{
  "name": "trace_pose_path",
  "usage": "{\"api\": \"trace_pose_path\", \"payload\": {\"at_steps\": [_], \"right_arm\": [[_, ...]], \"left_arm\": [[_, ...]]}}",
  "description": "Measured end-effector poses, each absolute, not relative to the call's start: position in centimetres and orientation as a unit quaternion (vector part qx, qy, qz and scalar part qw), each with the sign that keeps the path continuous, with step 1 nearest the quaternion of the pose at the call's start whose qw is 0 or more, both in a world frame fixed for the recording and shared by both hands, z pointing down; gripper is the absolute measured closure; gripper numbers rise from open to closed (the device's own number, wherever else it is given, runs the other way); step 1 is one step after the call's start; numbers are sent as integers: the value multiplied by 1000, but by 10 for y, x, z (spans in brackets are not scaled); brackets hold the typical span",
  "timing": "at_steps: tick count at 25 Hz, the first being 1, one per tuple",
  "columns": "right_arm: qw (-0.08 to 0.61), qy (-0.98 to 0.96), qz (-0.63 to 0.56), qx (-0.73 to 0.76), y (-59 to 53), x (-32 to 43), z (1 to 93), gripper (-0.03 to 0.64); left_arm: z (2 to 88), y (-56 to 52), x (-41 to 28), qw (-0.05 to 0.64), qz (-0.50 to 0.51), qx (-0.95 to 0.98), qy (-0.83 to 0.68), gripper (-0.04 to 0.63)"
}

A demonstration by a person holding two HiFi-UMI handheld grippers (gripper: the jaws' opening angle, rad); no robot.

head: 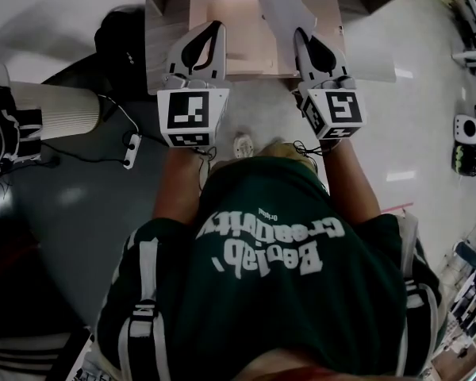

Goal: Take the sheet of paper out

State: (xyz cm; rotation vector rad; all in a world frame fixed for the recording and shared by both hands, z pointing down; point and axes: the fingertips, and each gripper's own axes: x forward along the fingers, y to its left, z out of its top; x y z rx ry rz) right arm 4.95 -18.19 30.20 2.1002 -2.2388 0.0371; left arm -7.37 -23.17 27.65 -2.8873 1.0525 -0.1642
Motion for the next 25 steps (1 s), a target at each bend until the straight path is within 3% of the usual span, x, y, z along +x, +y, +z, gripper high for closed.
{"api": "trace_pose_path", "payload": {"at_steps": [25], "right_arm": [[45, -716, -7, 696, -162, 61, 299, 583]], "left_arm": [[279, -217, -49, 37, -55, -947, 315, 575]]}}
